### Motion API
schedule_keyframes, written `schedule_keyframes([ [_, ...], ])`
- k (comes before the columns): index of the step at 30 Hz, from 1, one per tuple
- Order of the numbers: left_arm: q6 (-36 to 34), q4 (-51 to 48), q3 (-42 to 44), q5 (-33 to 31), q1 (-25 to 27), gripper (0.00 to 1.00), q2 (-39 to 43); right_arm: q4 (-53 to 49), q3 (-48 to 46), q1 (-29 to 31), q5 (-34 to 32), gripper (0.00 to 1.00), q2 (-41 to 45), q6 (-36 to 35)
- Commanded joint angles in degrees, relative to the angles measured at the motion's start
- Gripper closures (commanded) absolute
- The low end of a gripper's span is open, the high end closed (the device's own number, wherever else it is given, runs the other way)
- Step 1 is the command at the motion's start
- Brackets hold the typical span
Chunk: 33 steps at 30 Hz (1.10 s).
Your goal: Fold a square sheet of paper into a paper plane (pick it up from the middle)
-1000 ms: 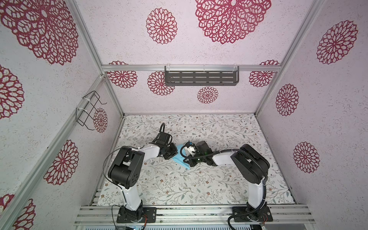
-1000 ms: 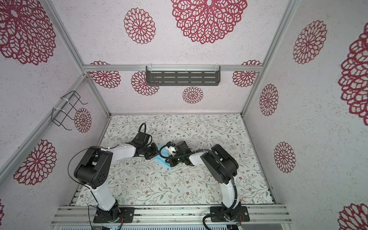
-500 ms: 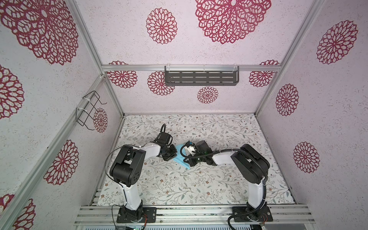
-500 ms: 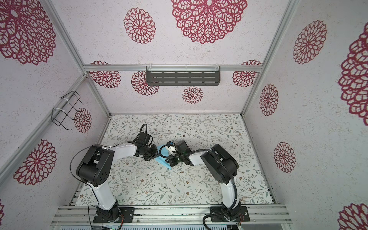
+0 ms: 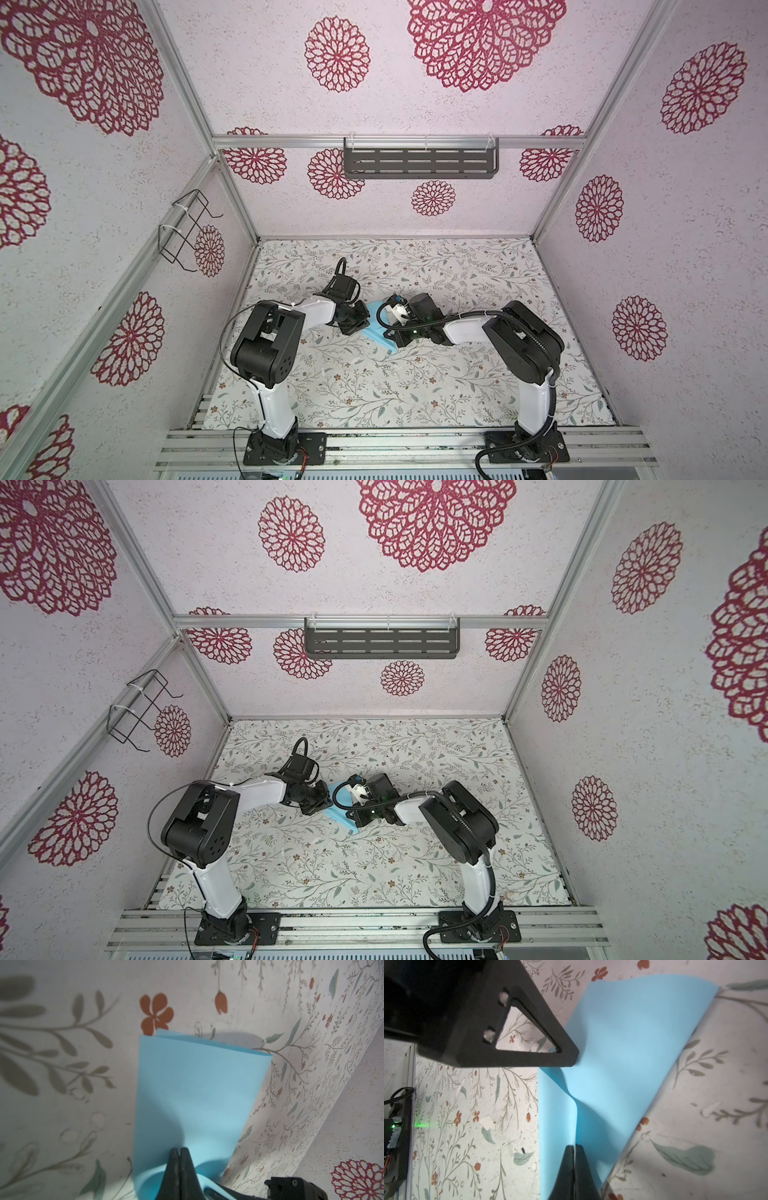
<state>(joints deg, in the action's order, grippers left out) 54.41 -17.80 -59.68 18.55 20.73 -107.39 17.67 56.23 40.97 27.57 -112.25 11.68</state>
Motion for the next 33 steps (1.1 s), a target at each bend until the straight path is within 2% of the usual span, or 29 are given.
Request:
schedule_keyframes([
  [1,-0.5,-3.4,0.0,-2.2,-0.1,0.98,-2.8,-0.2,-0.4,-0.4,0.2,0.99,3.3,-0.1],
  [15,-1.8,-4.3,-1.4,-1.2,0.0,0.98,-3.1,-1.6,0.4,-0.5,-1.4,0.99,1.1,-0.2],
  [24,-6.0,-6.2,-6.4,1.5,-0.1,0.92,2.2,-3.9,1.0,-0.4,-0.8,0.99,-0.9,-1.0],
  [29,-1.9,3.1,-1.2,4.2,0.1,0.82,8.4,-4.2,1.0,-0.4,-0.7,0.99,-1.1,-1.0],
  [33,4.4,14.7,7.2,6.0,1.1,0.80,11.8,-4.3,1.3,-0.4,-0.7,0.99,-1.5,-0.8],
])
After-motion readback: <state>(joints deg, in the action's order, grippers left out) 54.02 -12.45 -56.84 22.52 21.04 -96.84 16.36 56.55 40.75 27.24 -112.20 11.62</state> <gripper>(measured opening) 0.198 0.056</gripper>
